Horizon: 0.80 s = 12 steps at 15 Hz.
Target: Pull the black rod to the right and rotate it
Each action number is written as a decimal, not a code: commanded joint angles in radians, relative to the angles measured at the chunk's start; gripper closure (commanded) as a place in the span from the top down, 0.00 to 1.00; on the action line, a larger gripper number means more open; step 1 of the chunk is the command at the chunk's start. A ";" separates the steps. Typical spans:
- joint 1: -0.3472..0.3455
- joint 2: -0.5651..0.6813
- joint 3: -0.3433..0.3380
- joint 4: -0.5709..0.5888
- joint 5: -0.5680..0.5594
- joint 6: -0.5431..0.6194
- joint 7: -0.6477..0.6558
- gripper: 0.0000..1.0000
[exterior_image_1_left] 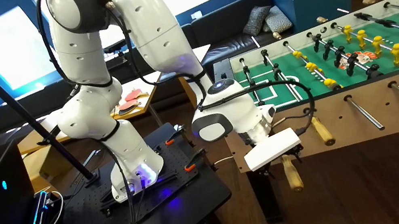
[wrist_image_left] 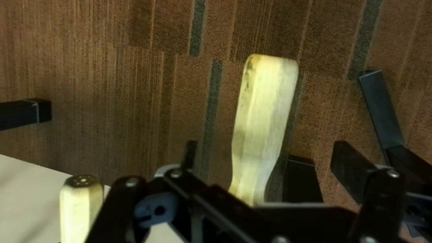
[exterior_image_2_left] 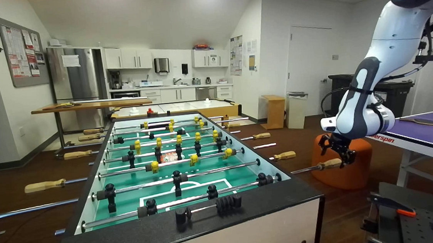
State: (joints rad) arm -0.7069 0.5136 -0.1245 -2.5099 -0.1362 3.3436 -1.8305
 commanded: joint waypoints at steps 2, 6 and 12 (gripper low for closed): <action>0.184 0.077 -0.171 -0.047 -0.010 0.195 0.118 1.00; 0.286 0.076 -0.247 0.013 -0.016 0.118 0.198 1.00; 0.329 0.128 -0.264 0.043 -0.039 0.113 0.272 0.42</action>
State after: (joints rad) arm -0.4039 0.6056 -0.3662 -2.4905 -0.1468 3.4573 -1.6127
